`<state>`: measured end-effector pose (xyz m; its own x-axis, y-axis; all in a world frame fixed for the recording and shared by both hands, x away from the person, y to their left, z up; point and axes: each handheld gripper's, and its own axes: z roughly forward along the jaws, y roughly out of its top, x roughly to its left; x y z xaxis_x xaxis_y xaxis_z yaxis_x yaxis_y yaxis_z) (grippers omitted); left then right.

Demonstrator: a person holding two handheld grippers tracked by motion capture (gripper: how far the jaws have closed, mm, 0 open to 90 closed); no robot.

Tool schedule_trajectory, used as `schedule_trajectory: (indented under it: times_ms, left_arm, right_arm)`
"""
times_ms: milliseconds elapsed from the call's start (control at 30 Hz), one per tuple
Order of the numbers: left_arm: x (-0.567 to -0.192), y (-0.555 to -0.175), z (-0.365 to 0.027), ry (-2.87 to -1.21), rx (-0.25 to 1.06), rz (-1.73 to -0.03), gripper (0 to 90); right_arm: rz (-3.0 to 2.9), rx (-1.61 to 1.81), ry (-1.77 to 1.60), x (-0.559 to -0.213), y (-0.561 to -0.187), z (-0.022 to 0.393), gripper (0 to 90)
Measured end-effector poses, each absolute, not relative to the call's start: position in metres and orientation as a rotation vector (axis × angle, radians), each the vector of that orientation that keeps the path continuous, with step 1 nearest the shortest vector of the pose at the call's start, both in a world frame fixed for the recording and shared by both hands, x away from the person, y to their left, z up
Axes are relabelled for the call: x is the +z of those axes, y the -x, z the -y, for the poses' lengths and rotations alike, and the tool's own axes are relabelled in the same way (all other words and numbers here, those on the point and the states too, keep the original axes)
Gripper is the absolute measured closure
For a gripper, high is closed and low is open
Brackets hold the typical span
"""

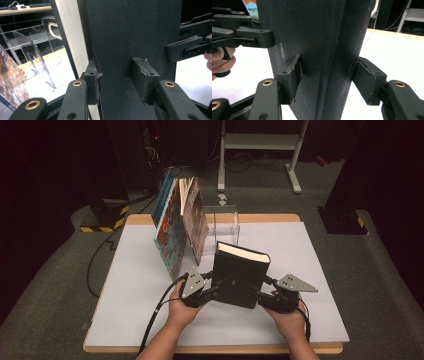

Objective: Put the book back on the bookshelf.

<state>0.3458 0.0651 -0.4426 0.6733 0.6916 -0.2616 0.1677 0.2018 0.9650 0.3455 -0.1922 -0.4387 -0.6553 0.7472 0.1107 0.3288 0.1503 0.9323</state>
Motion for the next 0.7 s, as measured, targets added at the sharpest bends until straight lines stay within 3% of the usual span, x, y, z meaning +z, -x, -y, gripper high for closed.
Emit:
schedule_trajectory:
  times_ms: [700]
  left_arm:
    - [-0.4528, -0.3473, -0.0593, -1.355, 0.457, -0.756, 57.4]
  right_arm:
    - [-2.018, 1.478, -0.993, -0.4452, -0.3439, 0.1969, 38.9]
